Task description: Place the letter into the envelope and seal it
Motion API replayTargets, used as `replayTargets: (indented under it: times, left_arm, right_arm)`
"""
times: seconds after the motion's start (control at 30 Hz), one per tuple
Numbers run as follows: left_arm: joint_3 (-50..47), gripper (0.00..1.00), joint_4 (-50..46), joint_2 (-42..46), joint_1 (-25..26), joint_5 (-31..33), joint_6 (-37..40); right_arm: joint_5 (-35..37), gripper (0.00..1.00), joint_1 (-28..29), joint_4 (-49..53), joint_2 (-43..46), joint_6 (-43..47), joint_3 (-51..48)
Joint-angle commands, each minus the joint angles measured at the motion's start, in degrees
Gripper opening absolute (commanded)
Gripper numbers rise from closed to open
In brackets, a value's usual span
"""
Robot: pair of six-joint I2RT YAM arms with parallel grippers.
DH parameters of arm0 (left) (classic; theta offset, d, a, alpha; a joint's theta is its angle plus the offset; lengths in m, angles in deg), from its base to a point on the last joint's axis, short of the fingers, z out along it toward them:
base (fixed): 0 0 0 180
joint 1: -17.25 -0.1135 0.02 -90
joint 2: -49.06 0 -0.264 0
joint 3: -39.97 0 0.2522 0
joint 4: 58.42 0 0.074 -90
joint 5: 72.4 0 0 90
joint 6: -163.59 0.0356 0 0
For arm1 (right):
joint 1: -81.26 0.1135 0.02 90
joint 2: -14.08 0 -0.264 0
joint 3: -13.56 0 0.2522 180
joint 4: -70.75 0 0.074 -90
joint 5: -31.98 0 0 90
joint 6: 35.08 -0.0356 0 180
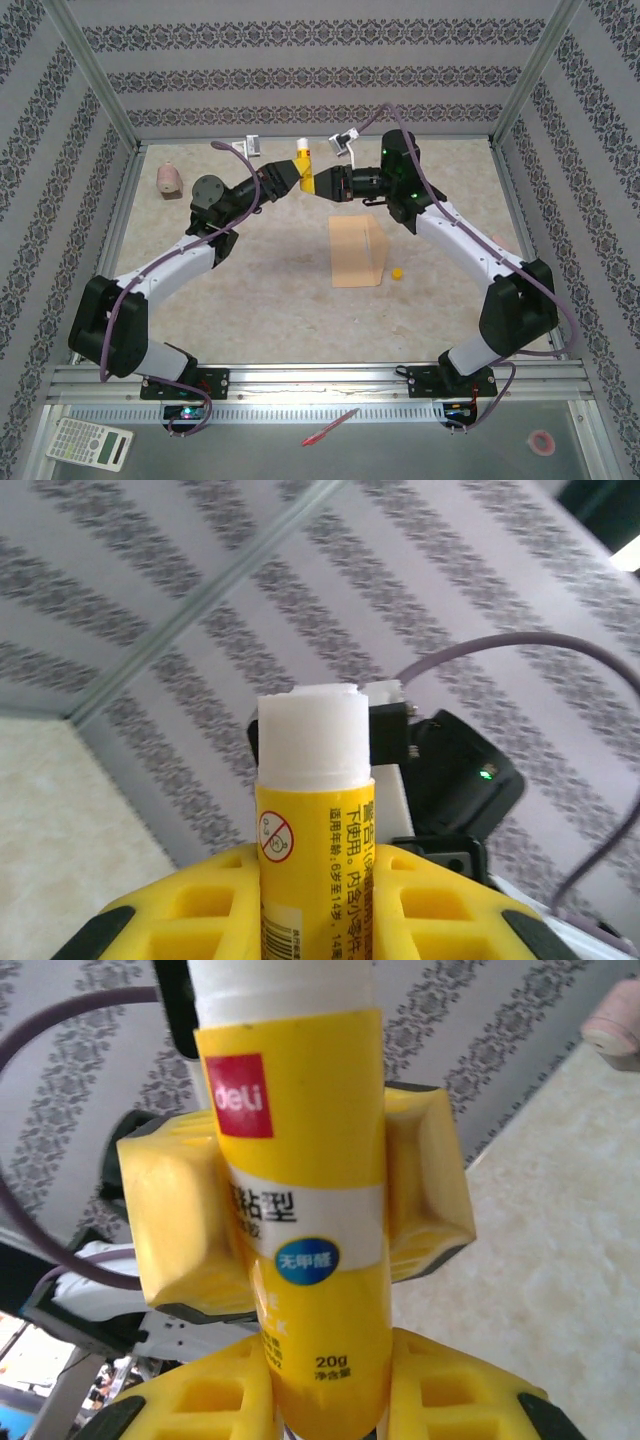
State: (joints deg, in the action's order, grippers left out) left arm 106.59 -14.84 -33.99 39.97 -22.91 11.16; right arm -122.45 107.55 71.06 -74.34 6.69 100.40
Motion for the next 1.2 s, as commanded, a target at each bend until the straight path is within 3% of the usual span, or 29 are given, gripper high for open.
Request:
replayTargets:
  times: [0.0, 0.13, 0.4, 0.5, 0.6, 0.67, 0.77, 0.87, 0.97, 1.17]
  left_arm:
    - [2.5, 0.00, 17.1, -4.3, 1.6, -11.0, -6.6]
    - [4.2, 0.00, 24.3, -7.1, 1.8, -12.5, -11.7]
    - [3.7, 0.00, 19.5, -5.3, 2.1, -13.3, -7.5]
    - [3.3, 0.00, 14.8, -3.8, 2.0, -13.0, -4.7]
    - [2.9, 0.00, 4.8, -0.7, 1.9, -11.1, 2.0]
    - [2.9, 0.00, -5.7, 2.5, 1.9, -7.7, 8.8]
    - [4.4, 0.00, -24.6, 6.9, 2.0, 1.2, 18.9]
    - [5.3, 0.00, -36.0, 9.5, 2.0, 10.9, 22.6]
    - [6.3, 0.00, -41.8, 10.1, 2.0, 15.3, 22.9]
    - [5.6, 0.00, -43.0, 9.5, 2.1, 19.3, 18.5]
  right_arm:
    - [-3.9, 0.20, 1.2, -6.9, 1.6, -3.1, 3.3]
    - [-4.1, 0.20, 1.4, -6.9, 2.5, -3.0, 3.7]
    - [-3.1, 0.21, 1.3, -3.3, 2.6, -1.1, 4.1]
    - [-1.1, 0.28, 1.1, 3.1, 3.3, 2.7, 5.0]
    - [5.7, 0.43, 0.9, 16.3, 5.0, 11.4, 6.8]
    - [14.5, 0.48, 1.1, 25.3, 6.8, 17.1, 7.8]
    - [26.7, 0.52, 2.6, 32.3, 9.3, 22.4, 7.7]
    - [37.2, 0.52, 4.8, 34.8, 10.8, 24.6, 6.8]
    - [41.6, 0.53, 6.6, 36.1, 10.4, 25.8, 6.9]
    - [46.0, 0.52, 10.9, 37.8, 6.6, 26.8, 8.4]
